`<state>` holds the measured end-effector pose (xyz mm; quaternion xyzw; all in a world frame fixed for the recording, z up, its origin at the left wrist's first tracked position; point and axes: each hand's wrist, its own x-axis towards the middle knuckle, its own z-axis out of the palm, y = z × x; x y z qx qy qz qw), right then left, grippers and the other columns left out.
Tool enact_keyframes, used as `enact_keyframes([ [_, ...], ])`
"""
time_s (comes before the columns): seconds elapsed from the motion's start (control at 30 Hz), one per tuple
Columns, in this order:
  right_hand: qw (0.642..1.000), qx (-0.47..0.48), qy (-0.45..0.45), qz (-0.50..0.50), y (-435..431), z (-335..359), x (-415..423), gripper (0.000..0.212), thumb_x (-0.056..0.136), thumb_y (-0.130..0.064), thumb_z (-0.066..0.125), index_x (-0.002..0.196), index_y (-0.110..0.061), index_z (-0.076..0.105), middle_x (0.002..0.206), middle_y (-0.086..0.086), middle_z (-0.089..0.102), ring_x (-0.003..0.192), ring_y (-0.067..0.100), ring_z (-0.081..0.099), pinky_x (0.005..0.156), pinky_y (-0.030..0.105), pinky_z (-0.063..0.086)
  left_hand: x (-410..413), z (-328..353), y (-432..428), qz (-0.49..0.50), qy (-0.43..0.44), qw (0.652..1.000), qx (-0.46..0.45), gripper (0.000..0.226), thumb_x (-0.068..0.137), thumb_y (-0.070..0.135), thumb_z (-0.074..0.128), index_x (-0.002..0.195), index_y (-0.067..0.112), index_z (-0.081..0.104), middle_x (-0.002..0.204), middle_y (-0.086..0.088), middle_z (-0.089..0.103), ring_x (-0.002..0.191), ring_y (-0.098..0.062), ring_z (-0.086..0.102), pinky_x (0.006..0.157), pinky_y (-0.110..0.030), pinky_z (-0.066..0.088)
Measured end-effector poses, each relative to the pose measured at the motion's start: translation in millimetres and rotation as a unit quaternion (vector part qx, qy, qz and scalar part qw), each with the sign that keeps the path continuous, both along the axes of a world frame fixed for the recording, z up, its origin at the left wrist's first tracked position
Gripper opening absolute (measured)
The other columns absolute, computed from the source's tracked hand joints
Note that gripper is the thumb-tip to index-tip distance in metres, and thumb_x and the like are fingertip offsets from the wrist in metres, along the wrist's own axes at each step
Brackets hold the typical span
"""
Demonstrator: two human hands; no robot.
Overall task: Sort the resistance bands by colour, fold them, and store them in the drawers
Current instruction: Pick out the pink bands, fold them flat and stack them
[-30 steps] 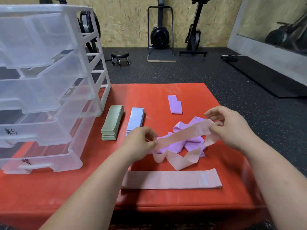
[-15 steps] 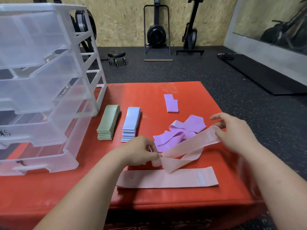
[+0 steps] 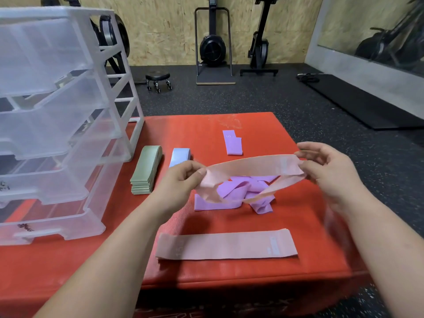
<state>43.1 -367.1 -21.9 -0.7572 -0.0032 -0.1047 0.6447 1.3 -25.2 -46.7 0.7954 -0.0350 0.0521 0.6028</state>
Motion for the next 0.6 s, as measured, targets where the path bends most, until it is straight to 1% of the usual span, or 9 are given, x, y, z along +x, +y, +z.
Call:
enact_keyframes([
  [0.03, 1.0, -0.002, 0.012, -0.003, -2.1, -3.9, 1.3, 0.048, 0.088, 0.013, 0.06, 0.117, -0.022, 0.073, 0.109, 0.003, 0.076, 0.092, 0.007, 0.068, 0.065, 0.019, 0.051, 0.4, -3.1, 1.1, -0.012, 0.0, 1.0, 0.02, 0.017, 0.108, 0.016, 0.06, 0.101, 0.005, 0.072, 0.074, 0.01, 0.067, 0.064, -0.002, 0.056, 0.063, -0.014, 0.045],
  [0.1, 0.998, -0.037, 0.05, -0.005, -6.5, -16.2, 3.7, 0.049, 0.085, 0.017, 0.058, 0.114, -0.02, 0.074, 0.108, 0.008, 0.075, 0.092, 0.012, 0.069, 0.068, 0.024, 0.051, 0.9, -14.3, 4.4, -0.048, 0.016, 0.994, 0.094, 0.014, 0.104, 0.025, 0.069, 0.096, 0.014, 0.073, 0.074, 0.007, 0.069, 0.067, -0.006, 0.057, 0.067, -0.023, 0.047],
  [0.17, 0.989, -0.12, 0.087, 0.001, -11.0, -33.2, 4.4, 0.052, 0.081, 0.018, 0.057, 0.105, -0.024, 0.075, 0.105, 0.008, 0.076, 0.094, 0.018, 0.071, 0.07, 0.029, 0.054, 1.0, -27.2, 7.6, -0.074, 0.044, 0.978, 0.191, 0.016, 0.095, 0.039, 0.076, 0.093, 0.024, 0.073, 0.075, 0.006, 0.069, 0.067, -0.008, 0.056, 0.068, -0.033, 0.048],
  [0.23, 0.972, -0.203, 0.114, 0.002, -15.0, -46.8, 4.5, 0.052, 0.078, 0.015, 0.058, 0.099, -0.03, 0.074, 0.101, 0.002, 0.076, 0.094, 0.02, 0.073, 0.073, 0.034, 0.059, 0.8, -34.7, 9.5, -0.083, 0.063, 0.963, 0.249, 0.015, 0.092, 0.044, 0.077, 0.094, 0.03, 0.072, 0.081, 0.004, 0.069, 0.07, -0.008, 0.056, 0.072, -0.036, 0.051],
  [0.27, 0.966, -0.226, 0.123, 0.002, -16.7, -50.7, 4.5, 0.052, 0.078, 0.013, 0.059, 0.098, -0.032, 0.074, 0.099, -0.001, 0.076, 0.093, 0.02, 0.074, 0.076, 0.037, 0.061, 0.3, -35.2, 10.3, -0.085, 0.065, 0.961, 0.257, 0.013, 0.092, 0.041, 0.079, 0.094, 0.031, 0.071, 0.082, 0.006, 0.069, 0.071, -0.009, 0.058, 0.074, -0.035, 0.052],
  [0.33, 0.962, -0.237, 0.133, -0.001, -20.1, -55.1, 5.4, 0.05, 0.079, 0.01, 0.059, 0.098, -0.033, 0.075, 0.099, -0.002, 0.075, 0.091, 0.021, 0.074, 0.082, 0.045, 0.063, -0.5, -34.2, 11.8, -0.086, 0.064, 0.959, 0.262, 0.012, 0.092, 0.036, 0.08, 0.096, 0.034, 0.069, 0.085, 0.009, 0.07, 0.074, -0.011, 0.062, 0.077, -0.033, 0.054],
  [0.4, 0.961, -0.24, 0.135, 0.0, -22.8, -57.4, 5.5, 0.047, 0.079, 0.008, 0.061, 0.099, -0.032, 0.075, 0.099, -0.001, 0.075, 0.09, 0.021, 0.074, 0.083, 0.048, 0.064, -1.7, -32.7, 12.2, -0.08, 0.067, 0.954, 0.281, 0.012, 0.092, 0.039, 0.08, 0.097, 0.034, 0.069, 0.088, 0.01, 0.071, 0.075, -0.007, 0.063, 0.075, -0.028, 0.053],
  [0.5, 0.96, -0.243, 0.139, 0.015, -26.9, -60.4, 2.5, 0.043, 0.079, 0.006, 0.068, 0.1, -0.031, 0.075, 0.096, -0.001, 0.075, 0.084, 0.021, 0.073, 0.084, 0.049, 0.063, -3.9, -33.6, 7.3, -0.081, 0.063, 0.948, 0.302, 0.019, 0.09, 0.05, 0.079, 0.098, 0.035, 0.07, 0.089, 0.01, 0.072, 0.077, -0.006, 0.064, 0.074, -0.026, 0.052],
  [0.6, 0.962, -0.236, 0.139, 0.012, -30.5, -58.7, -1.0, 0.042, 0.078, 0.005, 0.072, 0.1, -0.03, 0.076, 0.094, -0.001, 0.076, 0.078, 0.02, 0.072, 0.081, 0.046, 0.063, -8.0, -32.1, -1.8, -0.13, 0.072, 0.949, 0.279, 0.025, 0.086, 0.052, 0.083, 0.101, 0.038, 0.068, 0.089, 0.01, 0.073, 0.076, -0.005, 0.064, 0.078, -0.027, 0.055],
])
